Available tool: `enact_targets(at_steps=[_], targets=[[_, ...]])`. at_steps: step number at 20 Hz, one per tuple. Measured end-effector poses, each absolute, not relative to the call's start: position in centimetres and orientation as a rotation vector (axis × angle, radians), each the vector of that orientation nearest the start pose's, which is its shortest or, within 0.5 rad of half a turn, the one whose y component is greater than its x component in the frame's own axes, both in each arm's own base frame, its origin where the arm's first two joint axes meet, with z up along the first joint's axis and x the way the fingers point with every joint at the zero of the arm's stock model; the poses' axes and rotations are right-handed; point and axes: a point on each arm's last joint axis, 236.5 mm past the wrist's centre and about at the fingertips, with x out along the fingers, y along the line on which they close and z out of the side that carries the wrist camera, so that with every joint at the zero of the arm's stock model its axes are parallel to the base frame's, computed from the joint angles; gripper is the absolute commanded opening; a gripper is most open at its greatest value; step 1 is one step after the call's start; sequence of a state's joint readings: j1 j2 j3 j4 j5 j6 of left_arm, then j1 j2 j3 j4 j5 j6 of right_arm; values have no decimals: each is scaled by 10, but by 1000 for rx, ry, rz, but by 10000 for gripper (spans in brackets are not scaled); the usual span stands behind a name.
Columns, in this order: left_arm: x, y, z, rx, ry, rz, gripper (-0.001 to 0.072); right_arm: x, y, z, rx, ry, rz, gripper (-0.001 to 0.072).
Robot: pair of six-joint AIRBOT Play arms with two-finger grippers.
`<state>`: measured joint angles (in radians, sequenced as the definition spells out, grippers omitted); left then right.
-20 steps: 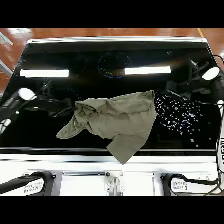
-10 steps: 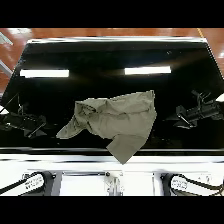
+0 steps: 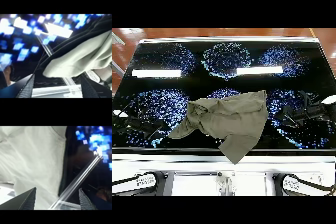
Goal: Fold the shirts.
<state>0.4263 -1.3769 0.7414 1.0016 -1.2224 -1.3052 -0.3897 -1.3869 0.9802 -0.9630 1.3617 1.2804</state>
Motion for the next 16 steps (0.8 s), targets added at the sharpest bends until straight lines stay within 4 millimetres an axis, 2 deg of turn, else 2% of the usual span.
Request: enact_targets(at_steps=[5, 7, 10, 11, 16], targets=[[274, -28, -114, -781, 1598, -155, 649, 326, 23, -40, 713, 1470, 284, 665], [272, -38, -119, -777, 1623, -175, 500, 328, 24, -40, 720, 1463, 285, 665], [269, -48, -130, -756, 1660, -190, 99, 328, 26, -39, 729, 1461, 292, 665], [268, -50, -132, -746, 1667, -193, 39, 327, 27, -40, 731, 1464, 290, 665], [267, -57, -130, -720, 1676, -224, 38, 298, 37, -67, 776, 1545, 274, 664]])
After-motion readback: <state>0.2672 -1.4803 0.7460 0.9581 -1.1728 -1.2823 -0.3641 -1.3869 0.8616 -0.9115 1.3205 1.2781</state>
